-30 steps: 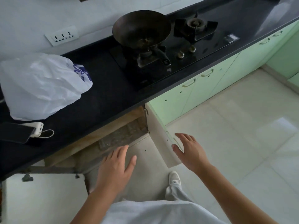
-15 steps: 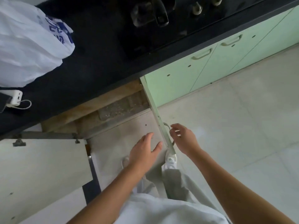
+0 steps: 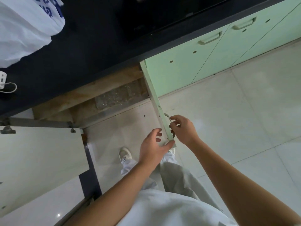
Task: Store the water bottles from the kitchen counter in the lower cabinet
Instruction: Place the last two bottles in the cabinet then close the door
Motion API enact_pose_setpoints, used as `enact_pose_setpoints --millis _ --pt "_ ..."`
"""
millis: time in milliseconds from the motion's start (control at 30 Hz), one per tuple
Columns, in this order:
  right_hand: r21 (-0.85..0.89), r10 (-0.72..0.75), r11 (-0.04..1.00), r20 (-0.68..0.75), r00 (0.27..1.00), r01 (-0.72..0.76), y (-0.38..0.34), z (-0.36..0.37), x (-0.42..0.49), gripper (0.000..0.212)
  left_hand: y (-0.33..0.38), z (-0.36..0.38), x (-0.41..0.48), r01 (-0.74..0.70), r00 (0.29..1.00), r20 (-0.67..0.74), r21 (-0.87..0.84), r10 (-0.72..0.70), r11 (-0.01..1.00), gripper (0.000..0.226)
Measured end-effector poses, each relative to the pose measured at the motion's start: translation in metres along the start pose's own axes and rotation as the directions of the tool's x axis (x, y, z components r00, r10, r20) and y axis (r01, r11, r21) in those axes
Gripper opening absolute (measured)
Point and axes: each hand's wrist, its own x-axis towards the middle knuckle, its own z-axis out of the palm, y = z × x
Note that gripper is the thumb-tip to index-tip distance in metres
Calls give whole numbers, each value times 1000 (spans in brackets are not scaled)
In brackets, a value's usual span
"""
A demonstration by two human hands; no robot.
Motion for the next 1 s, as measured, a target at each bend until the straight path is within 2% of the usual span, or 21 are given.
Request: enact_pose_setpoints --millis 167,333,467,600,700,867,1000 --pt "5 17 1000 -26 1000 -17 -5 10 2 20 -8 -4 -3 -62 998 9 -15 62 998 62" --pt "114 56 992 43 998 -60 -13 29 1 16 -27 -20 -10 -72 997 -19 -30 72 997 57" --pt "238 108 962 132 985 -137 -27 50 3 10 -47 -43 -14 -57 995 -88 -19 55 998 46" --pt "271 109 949 198 974 -161 -50 82 6 8 -74 -75 -14 -35 990 -142 -76 24 997 42" --pt "289 89 945 230 969 -155 -72 113 8 7 -95 -103 -9 -20 971 -238 -86 -1 996 37" --pt "354 104 914 270 957 -199 -105 153 14 12 -126 -147 6 -26 953 -302 -95 -4 995 18" --pt "394 138 887 268 953 -240 -124 172 18 9 -145 -175 21 -43 934 -356 -52 22 998 24"
